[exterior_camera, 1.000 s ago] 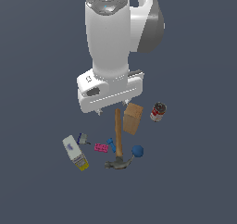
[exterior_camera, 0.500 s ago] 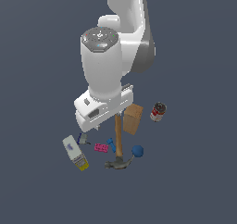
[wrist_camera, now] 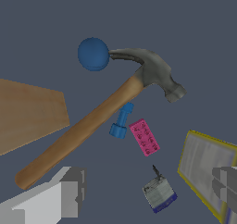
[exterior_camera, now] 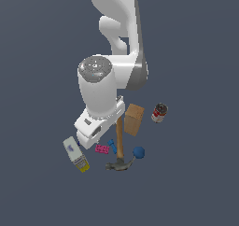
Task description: Pick up a designated object from a clutter of objects.
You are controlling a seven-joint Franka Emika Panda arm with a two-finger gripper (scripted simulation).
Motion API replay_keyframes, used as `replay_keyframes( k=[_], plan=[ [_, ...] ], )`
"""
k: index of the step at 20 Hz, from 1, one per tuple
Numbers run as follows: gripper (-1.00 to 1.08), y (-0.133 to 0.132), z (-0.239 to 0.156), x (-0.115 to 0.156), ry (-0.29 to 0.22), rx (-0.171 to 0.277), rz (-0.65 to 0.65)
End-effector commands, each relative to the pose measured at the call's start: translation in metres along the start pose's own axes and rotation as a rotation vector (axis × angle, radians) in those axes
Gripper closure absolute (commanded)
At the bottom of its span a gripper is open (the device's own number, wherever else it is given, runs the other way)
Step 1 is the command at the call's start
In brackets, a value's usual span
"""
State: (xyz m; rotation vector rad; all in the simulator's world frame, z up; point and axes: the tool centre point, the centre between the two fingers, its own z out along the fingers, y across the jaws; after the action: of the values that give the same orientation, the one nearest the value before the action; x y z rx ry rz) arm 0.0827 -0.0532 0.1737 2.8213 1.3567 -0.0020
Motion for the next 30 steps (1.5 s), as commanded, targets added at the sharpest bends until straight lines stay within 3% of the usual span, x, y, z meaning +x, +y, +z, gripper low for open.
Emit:
replay_keyframes(
  k=[1,17,30],
  plan=[
    [-0.92,0.005,0.013,-0.001,0.0,0.001,-0.062],
    [-0.92,0.027,0.092,-0.011,0.005,0.006,-0.414],
    [-0.92,0.03,0.111,-0.015,0.008,0.008,-0.499]
  ],
)
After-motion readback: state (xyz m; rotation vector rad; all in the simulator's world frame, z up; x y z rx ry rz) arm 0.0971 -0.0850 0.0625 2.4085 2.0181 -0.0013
